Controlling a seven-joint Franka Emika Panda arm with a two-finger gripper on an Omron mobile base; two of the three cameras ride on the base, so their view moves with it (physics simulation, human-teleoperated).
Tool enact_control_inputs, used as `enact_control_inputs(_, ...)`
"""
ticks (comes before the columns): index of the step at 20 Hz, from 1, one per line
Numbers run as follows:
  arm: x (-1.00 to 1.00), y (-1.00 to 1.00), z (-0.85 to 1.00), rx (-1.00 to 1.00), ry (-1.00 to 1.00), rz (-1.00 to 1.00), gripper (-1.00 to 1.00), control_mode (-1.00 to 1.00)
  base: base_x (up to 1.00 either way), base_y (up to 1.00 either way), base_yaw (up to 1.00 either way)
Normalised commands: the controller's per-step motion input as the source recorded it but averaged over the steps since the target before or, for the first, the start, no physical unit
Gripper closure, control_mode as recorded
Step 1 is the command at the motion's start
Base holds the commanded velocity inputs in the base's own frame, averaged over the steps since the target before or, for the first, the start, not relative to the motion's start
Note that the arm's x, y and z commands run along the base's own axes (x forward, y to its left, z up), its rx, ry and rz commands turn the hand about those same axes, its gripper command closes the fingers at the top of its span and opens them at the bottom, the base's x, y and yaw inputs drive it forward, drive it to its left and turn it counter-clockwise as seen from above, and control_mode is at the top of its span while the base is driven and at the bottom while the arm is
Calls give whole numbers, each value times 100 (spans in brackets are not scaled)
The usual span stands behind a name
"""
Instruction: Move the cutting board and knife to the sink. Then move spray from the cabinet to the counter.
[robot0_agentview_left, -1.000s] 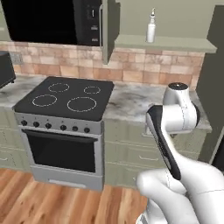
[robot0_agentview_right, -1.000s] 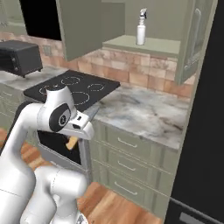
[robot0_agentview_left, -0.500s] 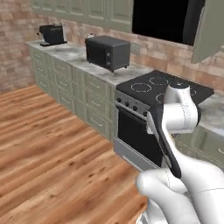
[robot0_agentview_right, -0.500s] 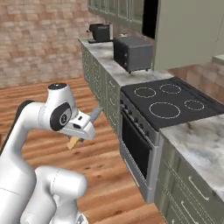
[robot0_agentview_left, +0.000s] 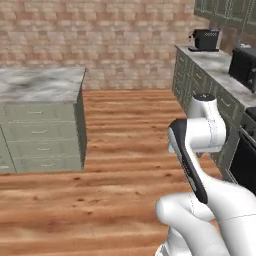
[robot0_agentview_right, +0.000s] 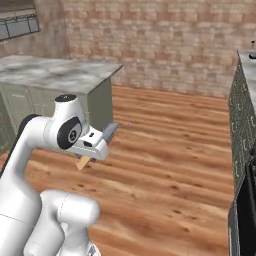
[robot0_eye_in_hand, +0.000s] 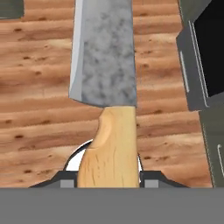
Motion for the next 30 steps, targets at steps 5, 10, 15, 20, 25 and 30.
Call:
enact_control_inputs(5,0,0,0,0,0,0,100,100,0,8,100)
enact_control_inputs(10,0,0,0,0,0,0,100,100,0,16,98)
enact_control_inputs(15,0,0,0,0,0,0,100,100,11,21,93)
enact_control_inputs(20,0,0,0,0,0,0,100,100,43,15,87)
enact_control_inputs(25,0,0,0,0,0,0,100,100,81,10,75)
enact_control_inputs(30,0,0,0,0,0,0,100,100,100,4,36)
